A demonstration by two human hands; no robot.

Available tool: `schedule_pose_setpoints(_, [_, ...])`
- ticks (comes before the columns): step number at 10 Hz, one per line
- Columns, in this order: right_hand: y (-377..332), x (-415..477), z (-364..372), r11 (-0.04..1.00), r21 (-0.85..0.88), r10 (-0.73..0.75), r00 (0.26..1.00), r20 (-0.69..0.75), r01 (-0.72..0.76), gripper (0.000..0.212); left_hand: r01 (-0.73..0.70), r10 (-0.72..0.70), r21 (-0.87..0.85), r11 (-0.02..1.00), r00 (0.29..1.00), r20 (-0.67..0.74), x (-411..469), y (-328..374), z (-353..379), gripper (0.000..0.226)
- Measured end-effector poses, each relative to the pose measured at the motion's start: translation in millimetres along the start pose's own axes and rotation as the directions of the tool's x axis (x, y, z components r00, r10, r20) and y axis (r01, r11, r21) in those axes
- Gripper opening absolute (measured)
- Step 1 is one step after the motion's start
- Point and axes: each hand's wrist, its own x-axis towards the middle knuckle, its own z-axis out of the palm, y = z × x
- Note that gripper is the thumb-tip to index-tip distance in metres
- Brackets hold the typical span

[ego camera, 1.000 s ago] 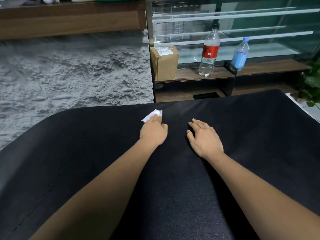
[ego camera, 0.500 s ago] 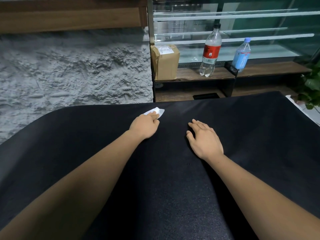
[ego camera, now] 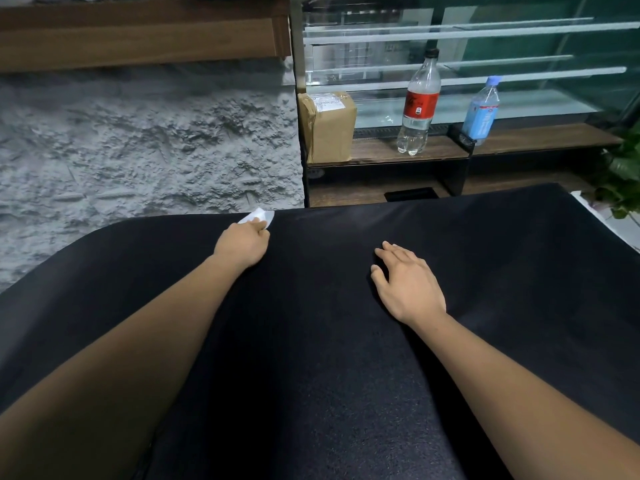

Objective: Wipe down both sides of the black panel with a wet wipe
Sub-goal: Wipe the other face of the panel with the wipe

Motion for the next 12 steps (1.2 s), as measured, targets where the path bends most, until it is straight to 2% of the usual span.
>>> schedule_pose_setpoints(3, [-1,0,-1,1.0,-0.014,0.001,1.0,0.0,-0.001,0.055,0.054,-0.053,0.027,0.998,0.998,-0.028,5,38,17,0.05])
schedule_pose_setpoints(9, [-1,-1,-1,1.0,-0.025,0.0,1.0,-0.011,-0.001,0.054,-0.174,0.173,0.023,0.985,0.985,0.026,-7,134,44,0.052])
schedule_pose_setpoints(12, [0,0,1,1.0,-0.018,0.0,1.0,-0.022,-0.001,0.053,-0.304,0.299,0.038,0.952,0.949,0.099,8,110,27,0.054])
